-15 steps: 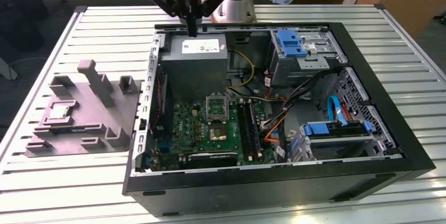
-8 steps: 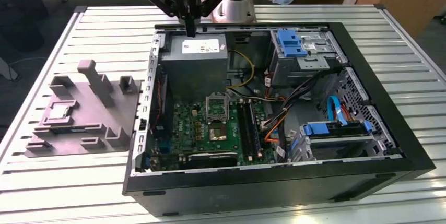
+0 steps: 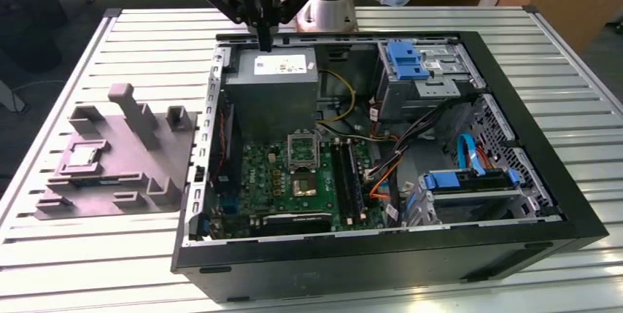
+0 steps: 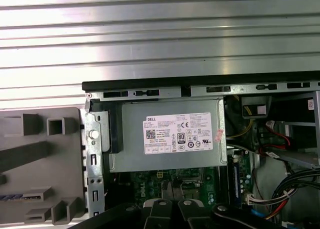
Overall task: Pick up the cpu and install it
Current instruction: 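Reach for the cpu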
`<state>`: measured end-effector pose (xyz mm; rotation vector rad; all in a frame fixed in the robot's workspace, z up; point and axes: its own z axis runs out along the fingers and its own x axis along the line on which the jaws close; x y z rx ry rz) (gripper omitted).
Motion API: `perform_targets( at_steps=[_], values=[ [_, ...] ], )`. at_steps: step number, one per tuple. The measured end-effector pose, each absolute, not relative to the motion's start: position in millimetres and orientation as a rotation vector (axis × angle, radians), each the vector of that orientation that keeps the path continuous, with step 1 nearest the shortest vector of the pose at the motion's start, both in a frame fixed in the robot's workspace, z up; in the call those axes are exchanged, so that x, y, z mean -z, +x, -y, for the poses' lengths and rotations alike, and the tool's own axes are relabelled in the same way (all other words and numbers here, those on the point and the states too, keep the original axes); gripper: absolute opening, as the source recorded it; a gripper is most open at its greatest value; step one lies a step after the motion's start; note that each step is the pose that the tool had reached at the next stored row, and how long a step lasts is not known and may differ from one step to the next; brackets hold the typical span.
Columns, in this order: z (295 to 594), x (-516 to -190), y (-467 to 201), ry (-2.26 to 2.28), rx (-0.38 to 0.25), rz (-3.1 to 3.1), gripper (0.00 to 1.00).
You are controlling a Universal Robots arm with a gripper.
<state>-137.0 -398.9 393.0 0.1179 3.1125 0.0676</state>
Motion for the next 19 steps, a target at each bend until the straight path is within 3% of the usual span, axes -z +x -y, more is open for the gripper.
perform_targets(
  at_steps=[19],
  values=[
    [398.9, -391.3, -157.1, 0.118, -0.068, -3.112, 0.11]
  ],
)
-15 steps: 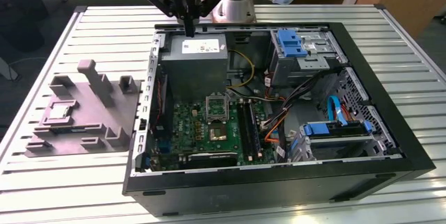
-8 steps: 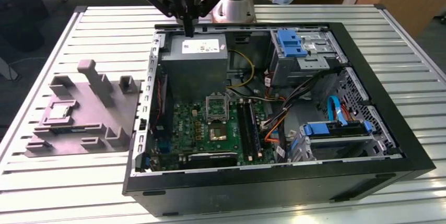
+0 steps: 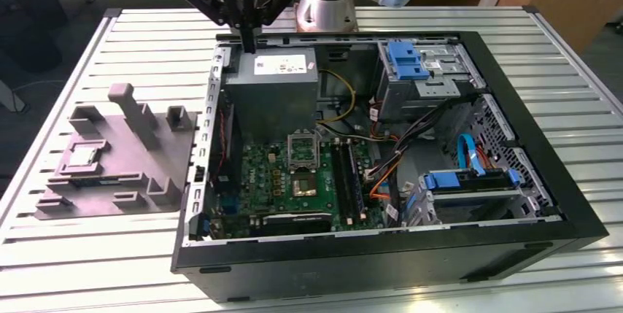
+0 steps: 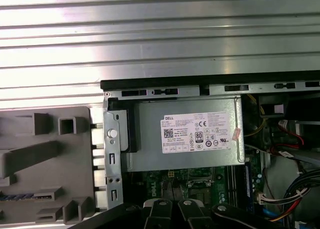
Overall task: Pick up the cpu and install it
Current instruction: 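Reach for the cpu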
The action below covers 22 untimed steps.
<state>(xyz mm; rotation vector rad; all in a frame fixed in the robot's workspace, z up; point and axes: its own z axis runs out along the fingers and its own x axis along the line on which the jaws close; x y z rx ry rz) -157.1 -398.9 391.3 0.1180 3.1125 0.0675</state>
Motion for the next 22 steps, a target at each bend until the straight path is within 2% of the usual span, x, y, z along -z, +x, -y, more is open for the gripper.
perform_targets(
  at_steps=[22],
  values=[
    [398.9, -387.0, -172.9, 0.118, -0.068, -3.113, 0.11]
  ],
)
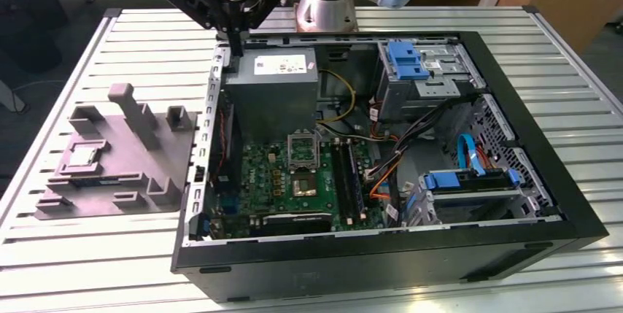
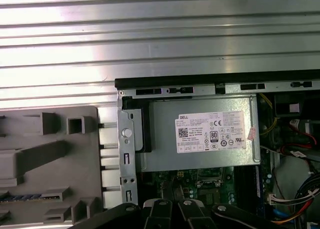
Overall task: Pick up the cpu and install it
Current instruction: 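Reach for the cpu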
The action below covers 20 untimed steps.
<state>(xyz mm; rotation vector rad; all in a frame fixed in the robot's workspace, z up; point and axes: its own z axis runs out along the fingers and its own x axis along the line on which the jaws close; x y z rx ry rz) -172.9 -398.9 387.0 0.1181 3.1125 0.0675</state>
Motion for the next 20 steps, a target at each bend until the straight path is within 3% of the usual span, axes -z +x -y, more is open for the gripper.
perform_targets(
  at_steps=[20],
  values=[
    [398.9, -386.5, -178.5, 0.118, -0.067, -3.113, 0.11]
  ],
)
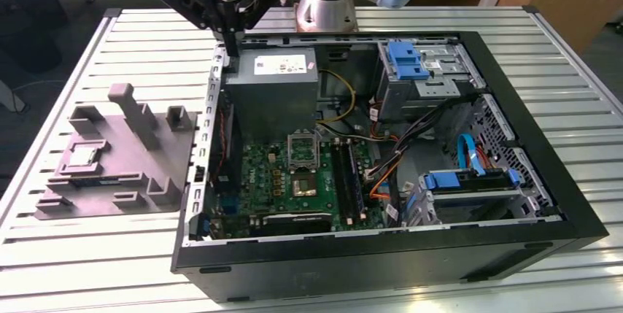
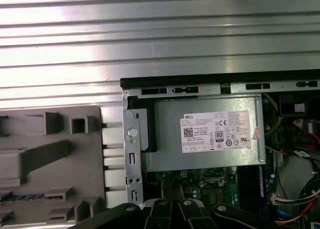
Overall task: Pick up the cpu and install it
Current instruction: 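Reach for the cpu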
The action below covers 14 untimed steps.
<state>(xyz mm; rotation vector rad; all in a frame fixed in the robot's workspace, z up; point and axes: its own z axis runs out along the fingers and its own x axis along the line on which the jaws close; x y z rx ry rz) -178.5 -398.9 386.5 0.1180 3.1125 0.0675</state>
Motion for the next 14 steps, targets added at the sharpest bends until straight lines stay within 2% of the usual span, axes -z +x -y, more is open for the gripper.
perform_targets(
  at_steps=[14],
  values=[
    [398.9, -385.2, -192.0, 0.118, -0.068, -3.113, 0.11]
  ],
)
